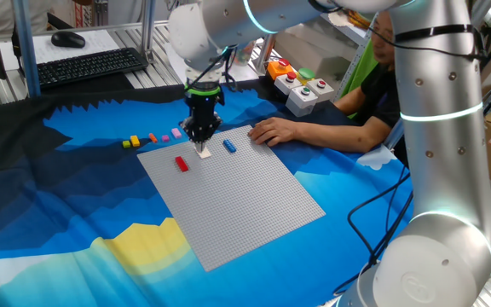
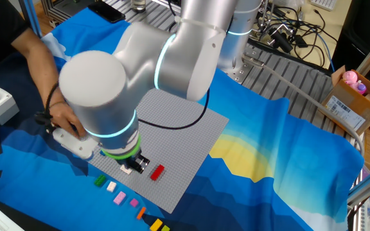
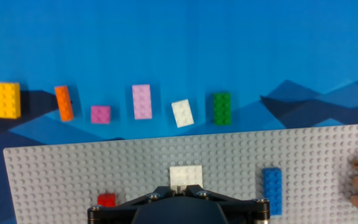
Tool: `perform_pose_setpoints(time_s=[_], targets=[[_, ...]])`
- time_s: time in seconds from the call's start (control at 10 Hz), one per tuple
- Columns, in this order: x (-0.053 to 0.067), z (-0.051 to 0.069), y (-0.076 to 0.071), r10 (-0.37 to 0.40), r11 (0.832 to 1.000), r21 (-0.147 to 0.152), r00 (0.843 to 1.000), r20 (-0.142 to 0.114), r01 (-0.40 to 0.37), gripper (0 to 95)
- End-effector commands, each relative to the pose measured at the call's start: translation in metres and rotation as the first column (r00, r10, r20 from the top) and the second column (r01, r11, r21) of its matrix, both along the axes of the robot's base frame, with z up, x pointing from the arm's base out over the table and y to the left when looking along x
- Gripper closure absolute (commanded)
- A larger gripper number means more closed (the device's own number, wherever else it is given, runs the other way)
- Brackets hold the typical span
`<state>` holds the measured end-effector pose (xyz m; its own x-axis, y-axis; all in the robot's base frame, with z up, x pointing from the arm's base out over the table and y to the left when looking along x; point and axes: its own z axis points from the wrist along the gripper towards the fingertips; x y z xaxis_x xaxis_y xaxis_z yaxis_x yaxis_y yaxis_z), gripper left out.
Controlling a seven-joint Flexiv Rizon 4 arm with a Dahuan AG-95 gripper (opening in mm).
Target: Stack small Lego blocks one on top of the other
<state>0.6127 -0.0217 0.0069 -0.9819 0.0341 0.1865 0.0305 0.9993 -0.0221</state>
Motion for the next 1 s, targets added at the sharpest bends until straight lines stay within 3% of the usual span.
perform_pose_setpoints(time_s=[0.1, 0.2, 0.4, 0.5, 0.8, 1.0], targets=[[0.002, -0.007, 0.001, 0.007, 1.0, -0.002, 1.0, 0.002, -0.007, 95.0], [0.002, 0.001, -0.001, 0.012, 1.0, -0.006, 1.0, -0.018, -0.012, 95.0], [0.0, 0.011, -0.003, 0.012, 1.0, -0.003, 1.0, -0.025, -0.012, 95.0], [-0.001, 0.012, -0.004, 0.018, 1.0, -0.018, 1.0, -0.022, -0.019, 95.0], [-0.001, 0.011, -0.007, 0.022, 1.0, -0.021, 1.0, -0.021, -0.023, 95.0], [-0.003, 0.003, -0.014, 0.03, 0.999, -0.017, 0.999, -0.012, -0.03, 95.0]])
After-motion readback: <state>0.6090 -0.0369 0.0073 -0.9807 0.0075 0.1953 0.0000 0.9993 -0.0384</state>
